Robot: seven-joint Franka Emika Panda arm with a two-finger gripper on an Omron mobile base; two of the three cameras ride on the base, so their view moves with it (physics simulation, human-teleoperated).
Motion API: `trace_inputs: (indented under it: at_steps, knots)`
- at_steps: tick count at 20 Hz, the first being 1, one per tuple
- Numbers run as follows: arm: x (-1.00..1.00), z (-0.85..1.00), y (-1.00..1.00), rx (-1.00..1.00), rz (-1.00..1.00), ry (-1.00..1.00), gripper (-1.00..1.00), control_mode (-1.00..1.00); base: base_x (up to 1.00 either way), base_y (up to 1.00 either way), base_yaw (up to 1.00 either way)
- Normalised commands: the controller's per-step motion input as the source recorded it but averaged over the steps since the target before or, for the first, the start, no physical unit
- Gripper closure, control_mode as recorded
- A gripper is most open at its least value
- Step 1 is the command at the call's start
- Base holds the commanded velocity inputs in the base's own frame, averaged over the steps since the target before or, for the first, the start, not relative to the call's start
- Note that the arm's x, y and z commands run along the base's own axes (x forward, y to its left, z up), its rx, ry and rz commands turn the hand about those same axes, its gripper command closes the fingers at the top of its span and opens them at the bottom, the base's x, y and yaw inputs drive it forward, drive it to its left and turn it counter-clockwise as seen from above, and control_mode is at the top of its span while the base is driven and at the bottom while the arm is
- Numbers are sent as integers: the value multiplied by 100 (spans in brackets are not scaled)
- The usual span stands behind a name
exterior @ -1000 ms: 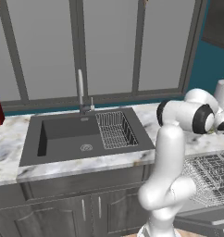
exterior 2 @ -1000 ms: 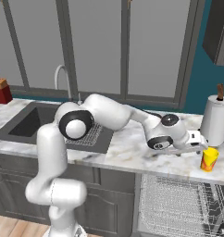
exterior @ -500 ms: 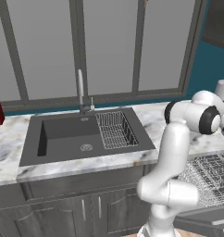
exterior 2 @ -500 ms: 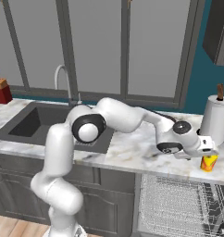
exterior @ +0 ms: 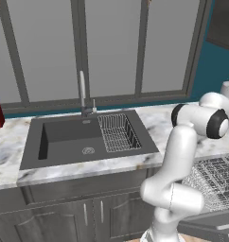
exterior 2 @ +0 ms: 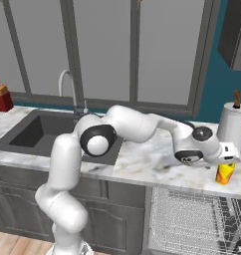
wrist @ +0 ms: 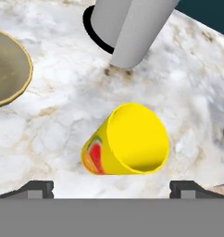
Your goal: Pick up the cup and bowl from the counter, place them in the dishwasher, and close the dishwasher door.
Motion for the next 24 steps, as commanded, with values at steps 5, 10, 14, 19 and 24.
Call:
trace_inputs:
  at_steps: [5,10,14,19,24]
  knots:
    - [29,4,-6,0,0,0,-100,-100,0,0,0]
    - [35,-6,-17,7,0,1,-100,-100,0,0,0]
    - [29,-14,-34,7,0,1,-100,-100,0,0,0]
    - [0,-38,-8,16,0,0,-100,-100,0,0,0]
    - [-1,-36,0,14,0,0,100,-100,0,0,0]
